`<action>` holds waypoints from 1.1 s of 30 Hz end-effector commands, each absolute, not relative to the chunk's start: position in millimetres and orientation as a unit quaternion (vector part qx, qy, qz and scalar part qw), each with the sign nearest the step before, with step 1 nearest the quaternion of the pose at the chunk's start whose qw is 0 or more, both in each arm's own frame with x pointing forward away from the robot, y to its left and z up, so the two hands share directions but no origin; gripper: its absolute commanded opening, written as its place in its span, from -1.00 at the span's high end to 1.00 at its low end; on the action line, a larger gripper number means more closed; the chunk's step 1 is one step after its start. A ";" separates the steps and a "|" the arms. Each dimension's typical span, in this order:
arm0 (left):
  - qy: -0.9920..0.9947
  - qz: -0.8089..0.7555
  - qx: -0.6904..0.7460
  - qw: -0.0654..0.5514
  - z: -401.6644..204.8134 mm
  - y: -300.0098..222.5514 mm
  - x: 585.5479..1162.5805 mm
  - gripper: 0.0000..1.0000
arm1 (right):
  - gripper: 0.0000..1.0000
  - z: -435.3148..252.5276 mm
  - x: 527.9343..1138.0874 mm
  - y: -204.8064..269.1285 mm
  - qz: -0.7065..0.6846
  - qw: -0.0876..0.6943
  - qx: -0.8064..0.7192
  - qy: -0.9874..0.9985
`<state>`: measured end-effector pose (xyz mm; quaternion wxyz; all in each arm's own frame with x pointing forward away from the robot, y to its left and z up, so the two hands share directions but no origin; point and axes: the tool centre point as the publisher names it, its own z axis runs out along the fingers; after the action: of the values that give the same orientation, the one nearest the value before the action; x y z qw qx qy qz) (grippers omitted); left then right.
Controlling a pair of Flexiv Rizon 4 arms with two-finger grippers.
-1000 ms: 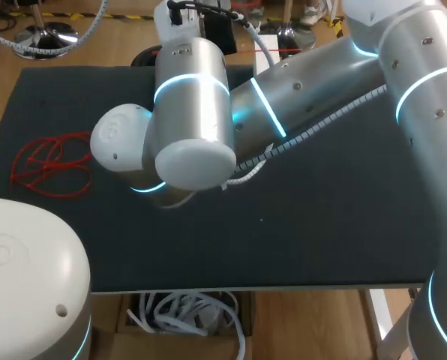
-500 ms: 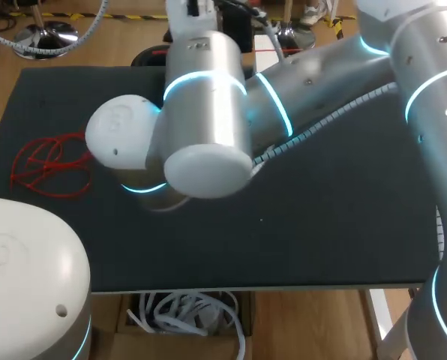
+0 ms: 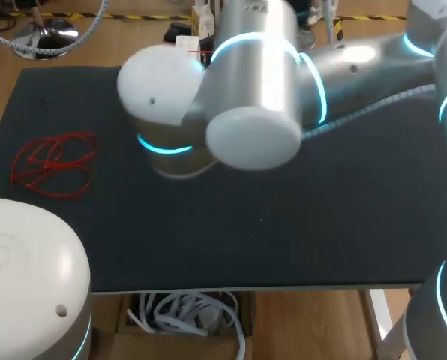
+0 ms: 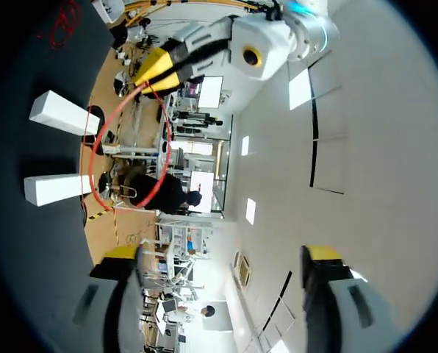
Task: Grab the tape and strap the tape.
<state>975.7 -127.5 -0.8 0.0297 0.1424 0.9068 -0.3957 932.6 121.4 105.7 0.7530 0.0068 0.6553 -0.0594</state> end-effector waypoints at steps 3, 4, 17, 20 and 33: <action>0.908 -0.394 0.142 0.029 0.0 -127.2 975.7 1.00 | -1.00 111.2 955.5 72.4 -0.052 0.744 -0.025 0.666; 0.908 -0.394 0.142 0.029 0.0 -127.2 975.7 1.00 | -1.00 109.2 961.0 66.9 -0.054 0.744 -0.025 0.666; 0.912 -0.387 0.132 0.036 -8.4 -114.2 977.6 1.00 | -1.00 113.3 978.1 57.0 -0.030 0.738 -0.012 0.674; 0.920 -0.373 0.109 0.046 -24.7 -90.5 979.0 1.00 | -1.00 113.3 978.1 57.0 -0.030 0.738 -0.012 0.674; 0.957 -0.289 -0.023 -0.002 -132.9 17.4 951.5 1.00 | -1.00 113.3 978.1 57.0 -0.030 0.738 -0.012 0.674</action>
<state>962.2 0.2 -113.0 -0.0110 -0.0086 0.9583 -0.2854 979.0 57.8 111.0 0.7402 -0.0107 0.6717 -0.0300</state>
